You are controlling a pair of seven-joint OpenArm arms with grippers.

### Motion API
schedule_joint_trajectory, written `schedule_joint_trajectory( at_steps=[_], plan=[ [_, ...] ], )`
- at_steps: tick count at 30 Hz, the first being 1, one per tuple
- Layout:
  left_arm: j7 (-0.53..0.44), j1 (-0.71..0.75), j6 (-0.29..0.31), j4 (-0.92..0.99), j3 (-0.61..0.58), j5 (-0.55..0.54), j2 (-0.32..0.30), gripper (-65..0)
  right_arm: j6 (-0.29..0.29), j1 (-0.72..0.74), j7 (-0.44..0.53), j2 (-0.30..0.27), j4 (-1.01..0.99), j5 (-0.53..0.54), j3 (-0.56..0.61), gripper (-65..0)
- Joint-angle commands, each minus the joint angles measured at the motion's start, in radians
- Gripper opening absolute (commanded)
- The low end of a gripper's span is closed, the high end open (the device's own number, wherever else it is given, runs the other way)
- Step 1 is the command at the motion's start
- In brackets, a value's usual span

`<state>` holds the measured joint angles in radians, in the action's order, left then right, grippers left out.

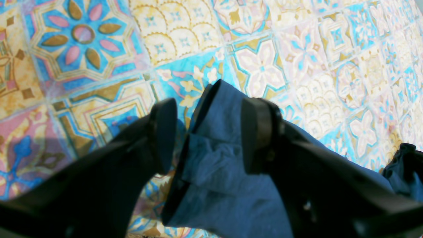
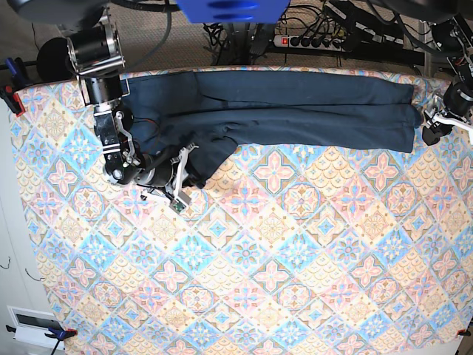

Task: Layout the t-shirt on the table in an organized manner, then fold the t-shirt properly
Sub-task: 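Grasp the loose hem flap with the right gripper and tuck it in, then grasp both ends of the folded strip and pull it straight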

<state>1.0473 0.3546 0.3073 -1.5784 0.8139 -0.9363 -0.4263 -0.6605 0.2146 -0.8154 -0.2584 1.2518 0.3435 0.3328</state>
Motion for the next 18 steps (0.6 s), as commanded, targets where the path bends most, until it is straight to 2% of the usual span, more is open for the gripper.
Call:
schedule_joint_trajectory(
  at_steps=[1, 5, 7, 14, 18],
  plan=[
    [-0.019, -0.002, 0.003, -0.017, 0.008, -0.013, -0.022, -34.3, -0.003, -0.005, -0.034, -0.012, 0.033, -0.016, -0.03, -63.9],
    [-0.019, -0.002, 0.003, -0.017, 0.008, -0.013, -0.022, -34.3, -0.006, -0.114, -0.04, -0.026, 0.204, -0.013, -0.14, -64.3],
    [-0.019, -0.002, 0.003, -0.017, 0.008, -0.013, -0.022, -34.3, -0.037, -0.174, -0.075, -0.026, 0.294, -0.013, -0.177, -64.3],
    [-0.019, -0.007, 0.003, -0.017, 0.008, -0.011, -0.021, -34.3, -0.038, -0.38, -0.152, -0.026, 0.612, -0.011, -0.311, -64.3],
    [-0.02, -0.009, 0.003, -0.017, 0.008, -0.011, -0.021, -34.3, -0.038, -0.487, -0.178, -0.026, 0.711, -0.008, -0.352, -64.3]
  ],
)
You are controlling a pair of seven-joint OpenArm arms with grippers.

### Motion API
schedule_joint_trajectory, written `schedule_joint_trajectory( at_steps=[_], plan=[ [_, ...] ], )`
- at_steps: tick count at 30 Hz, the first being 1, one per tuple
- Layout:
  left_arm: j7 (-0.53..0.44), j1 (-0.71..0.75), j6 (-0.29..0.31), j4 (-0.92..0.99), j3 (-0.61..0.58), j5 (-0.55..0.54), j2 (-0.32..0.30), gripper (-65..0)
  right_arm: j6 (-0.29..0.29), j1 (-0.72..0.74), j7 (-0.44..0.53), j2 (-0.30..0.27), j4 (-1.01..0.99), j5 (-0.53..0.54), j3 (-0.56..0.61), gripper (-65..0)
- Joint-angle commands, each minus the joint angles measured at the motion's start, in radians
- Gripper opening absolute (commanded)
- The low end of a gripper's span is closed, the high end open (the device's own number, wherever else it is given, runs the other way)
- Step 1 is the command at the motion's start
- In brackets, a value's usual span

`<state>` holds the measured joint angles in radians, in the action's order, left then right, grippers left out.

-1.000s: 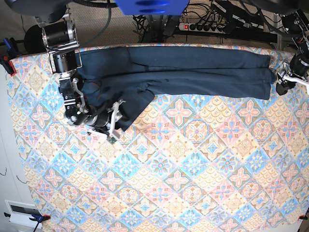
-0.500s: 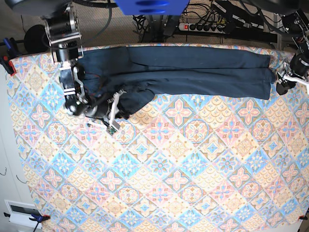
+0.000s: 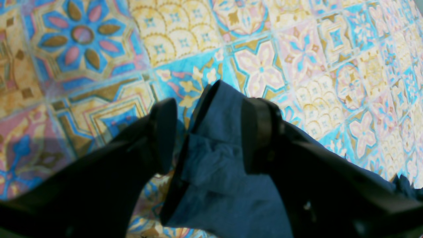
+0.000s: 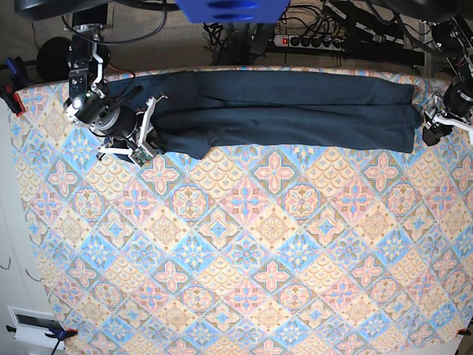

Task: Layout the t-shirt on the table in an organized manner, then fold the t-shirt properly
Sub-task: 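Grasp both ends of the folded strip and pull it straight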

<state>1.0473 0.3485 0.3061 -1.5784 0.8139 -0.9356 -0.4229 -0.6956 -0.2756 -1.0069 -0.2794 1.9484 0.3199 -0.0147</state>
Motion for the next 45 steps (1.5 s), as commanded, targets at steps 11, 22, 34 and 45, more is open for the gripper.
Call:
schedule_joint_trajectory(
  at_steps=[11, 22, 34, 45],
  plan=[
    [-0.026, -0.002, 0.005, -0.012, 0.008, -0.009, -0.024, -34.3, -0.003, -0.155, 0.007, -0.059, 0.021, 0.258, -0.141, -64.5],
    [-0.02, 0.004, 0.005, -0.012, 0.008, 0.03, -0.054, -34.1, -0.003, -0.153, -0.086, -0.057, 0.018, 0.124, -0.138, -61.5],
    [0.141, 0.004, 0.005, 0.017, -0.192, 0.114, -0.169, -22.1, -0.003, -0.15, -0.08, -0.054, 0.018, 0.111, -0.184, -45.3],
    [0.132, -0.032, 0.006, 0.137, -0.35, 0.12, -0.23, -7.8, -0.003, -0.116, -0.079, -0.053, 0.018, 0.111, -0.182, -45.3]
  ],
)
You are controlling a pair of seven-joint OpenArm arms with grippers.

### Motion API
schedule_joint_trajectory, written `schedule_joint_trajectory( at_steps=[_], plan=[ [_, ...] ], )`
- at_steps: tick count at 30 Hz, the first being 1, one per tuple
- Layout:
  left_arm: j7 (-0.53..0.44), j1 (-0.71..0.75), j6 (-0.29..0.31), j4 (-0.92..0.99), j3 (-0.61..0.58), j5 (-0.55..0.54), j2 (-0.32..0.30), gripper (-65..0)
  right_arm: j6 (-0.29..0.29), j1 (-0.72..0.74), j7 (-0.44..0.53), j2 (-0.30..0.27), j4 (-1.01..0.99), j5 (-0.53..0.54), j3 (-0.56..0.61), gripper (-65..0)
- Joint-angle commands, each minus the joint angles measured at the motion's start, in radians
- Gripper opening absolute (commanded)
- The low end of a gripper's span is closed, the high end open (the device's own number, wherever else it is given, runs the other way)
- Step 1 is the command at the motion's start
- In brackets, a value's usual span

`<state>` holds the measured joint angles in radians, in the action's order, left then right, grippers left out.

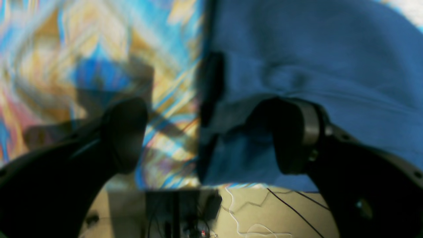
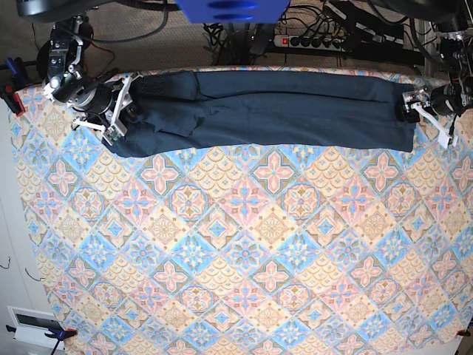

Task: Layout the t-shirt on the table in an organized manner, then fold the t-shirt properly
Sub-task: 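Grasp both ends of the folded strip and pull it straight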

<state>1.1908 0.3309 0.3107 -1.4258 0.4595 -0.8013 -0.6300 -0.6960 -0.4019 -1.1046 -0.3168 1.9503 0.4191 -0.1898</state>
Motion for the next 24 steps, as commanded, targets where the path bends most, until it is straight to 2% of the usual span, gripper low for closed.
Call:
schedule_joint_trajectory(
  at_steps=[1, 4, 6, 8, 10, 11, 14, 18, 24],
  plan=[
    [-0.012, -0.017, 0.002, -0.016, -0.005, -0.014, -0.008, -8.3, -0.002, 0.021, 0.019, -0.015, 0.016, 0.011, -0.006, -45.3],
    [-0.012, -0.02, 0.002, -0.016, -0.029, -0.014, 0.008, -11.3, -0.002, 0.033, 0.019, -0.015, 0.016, 0.011, -0.004, -45.3],
    [-0.01, -0.02, 0.002, -0.016, -0.041, -0.02, 0.009, -17.3, -0.002, 0.034, 0.019, -0.015, 0.016, 0.013, -0.004, -45.3],
    [-0.01, -0.022, 0.003, -0.016, -0.064, -0.02, 0.019, -29.7, -0.002, 0.034, 0.019, -0.015, 0.016, 0.013, -0.004, -45.3],
    [-0.01, -0.023, 0.003, -0.016, -0.066, -0.022, 0.023, -45.8, -0.002, 0.034, 0.019, -0.015, 0.016, 0.013, -0.004, -45.3],
    [-0.013, -0.023, 0.012, -0.017, -0.064, -0.023, 0.025, -50.3, -0.002, 0.034, 0.019, -0.015, 0.016, 0.013, -0.004, -45.3],
    [-0.039, -0.037, 0.06, -0.017, -0.06, -0.022, 0.034, -54.6, -0.002, 0.036, 0.019, -0.015, 0.016, 0.013, -0.004, -45.3],
    [-0.033, -0.042, 0.068, -0.017, -0.003, -0.02, 0.034, -65.0, -0.002, 0.05, 0.019, -0.015, 0.018, 0.013, -0.01, -45.3],
    [-0.032, -0.042, 0.069, -0.017, 0.134, -0.022, 0.031, -65.0, -0.002, 0.062, 0.019, -0.015, 0.018, 0.013, -0.012, -45.3]
  ],
)
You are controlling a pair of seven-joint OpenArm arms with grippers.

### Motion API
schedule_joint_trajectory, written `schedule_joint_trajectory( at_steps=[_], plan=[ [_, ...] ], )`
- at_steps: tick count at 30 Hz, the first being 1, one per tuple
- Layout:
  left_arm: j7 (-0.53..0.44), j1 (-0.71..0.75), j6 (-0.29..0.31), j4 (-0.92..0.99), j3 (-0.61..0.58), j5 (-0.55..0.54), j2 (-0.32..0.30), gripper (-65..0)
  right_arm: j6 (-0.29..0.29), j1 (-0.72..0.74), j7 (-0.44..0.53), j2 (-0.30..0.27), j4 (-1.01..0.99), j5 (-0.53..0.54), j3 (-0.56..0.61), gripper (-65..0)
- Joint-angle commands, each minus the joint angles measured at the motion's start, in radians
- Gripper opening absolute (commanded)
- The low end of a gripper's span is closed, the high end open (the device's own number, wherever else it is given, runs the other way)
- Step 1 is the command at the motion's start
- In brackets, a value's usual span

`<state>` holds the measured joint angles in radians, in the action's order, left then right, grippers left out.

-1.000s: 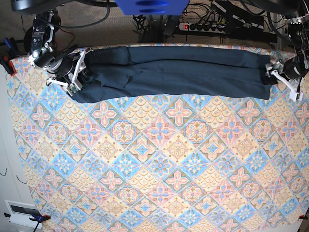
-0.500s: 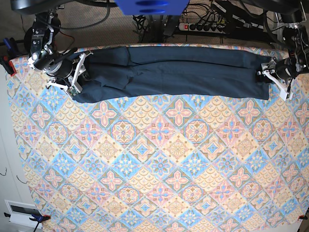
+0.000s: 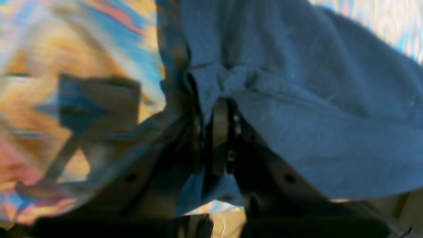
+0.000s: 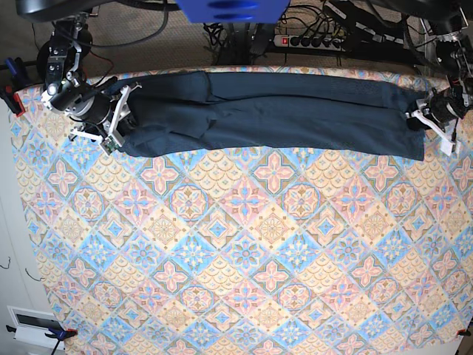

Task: Layout the t-shirt on the table in an organized manner, then fold the t-shirt properly
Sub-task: 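Grasp both ends of the folded strip and pull it straight, then regrasp the strip ends with both grippers, moving them inward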

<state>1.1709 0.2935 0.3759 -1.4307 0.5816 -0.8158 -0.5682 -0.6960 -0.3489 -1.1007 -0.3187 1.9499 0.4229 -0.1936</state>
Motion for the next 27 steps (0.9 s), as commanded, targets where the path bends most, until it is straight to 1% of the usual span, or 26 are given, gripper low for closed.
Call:
schedule_joint_trajectory(
  at_steps=[1, 4, 6, 8, 9, 11, 14, 16, 18, 21, 25, 27],
  plan=[
    [-0.013, -0.004, 0.004, -0.012, 0.041, -0.006, -0.032, -65.0, -0.002, 0.009, 0.015, -0.013, 0.018, 0.009, -0.008, -45.3],
    [-0.016, -0.004, 0.004, -0.012, 0.12, -0.001, -0.034, -65.0, -0.002, 0.009, 0.015, -0.013, 0.018, 0.009, -0.008, -45.3],
    [-0.018, -0.004, 0.004, -0.014, 0.153, -0.001, -0.039, -65.0, -0.002, 0.011, 0.015, -0.013, 0.018, 0.011, -0.008, -45.3],
    [-0.013, -0.003, 0.007, -0.018, 0.159, -0.009, -0.059, -65.0, -0.002, 0.029, 0.015, -0.013, 0.018, 0.032, -0.008, -45.3],
    [-0.012, -0.001, 0.007, -0.025, 0.159, -0.01, -0.059, -65.0, -0.002, 0.038, 0.015, -0.013, 0.018, 0.046, -0.008, -45.3],
    [-0.01, 0.016, 0.007, -0.095, 0.157, -0.027, -0.045, -65.0, -0.002, 0.05, 0.015, -0.013, 0.016, 0.073, -0.01, -45.3],
    [0.008, 0.091, 0.007, -0.256, 0.157, -0.05, 0.006, -65.0, -0.002, 0.061, 0.012, -0.015, 0.016, 0.086, -0.036, -45.3],
    [0.03, 0.115, 0.007, -0.365, 0.157, -0.056, 0.052, -65.0, -0.002, 0.063, 0.012, -0.015, 0.016, 0.086, -0.059, -45.3],
    [0.063, 0.118, 0.007, -0.424, 0.157, -0.06, 0.089, -65.0, -0.002, 0.063, 0.012, -0.015, 0.016, 0.086, -0.066, -45.3],
    [0.116, 0.114, 0.007, -0.453, 0.156, -0.063, 0.139, -65.0, -0.002, 0.063, 0.012, -0.015, 0.016, 0.086, -0.074, -45.3],
    [0.12, 0.114, 0.007, -0.463, 0.15, -0.063, 0.204, -65.0, -0.002, 0.063, 0.012, -0.015, 0.016, 0.086, -0.105, -45.3],
    [0.12, 0.114, 0.007, -0.463, 0.091, -0.063, 0.222, -65.0, -0.002, 0.063, 0.012, -0.015, 0.016, 0.086, -0.126, -45.3]
  ],
)
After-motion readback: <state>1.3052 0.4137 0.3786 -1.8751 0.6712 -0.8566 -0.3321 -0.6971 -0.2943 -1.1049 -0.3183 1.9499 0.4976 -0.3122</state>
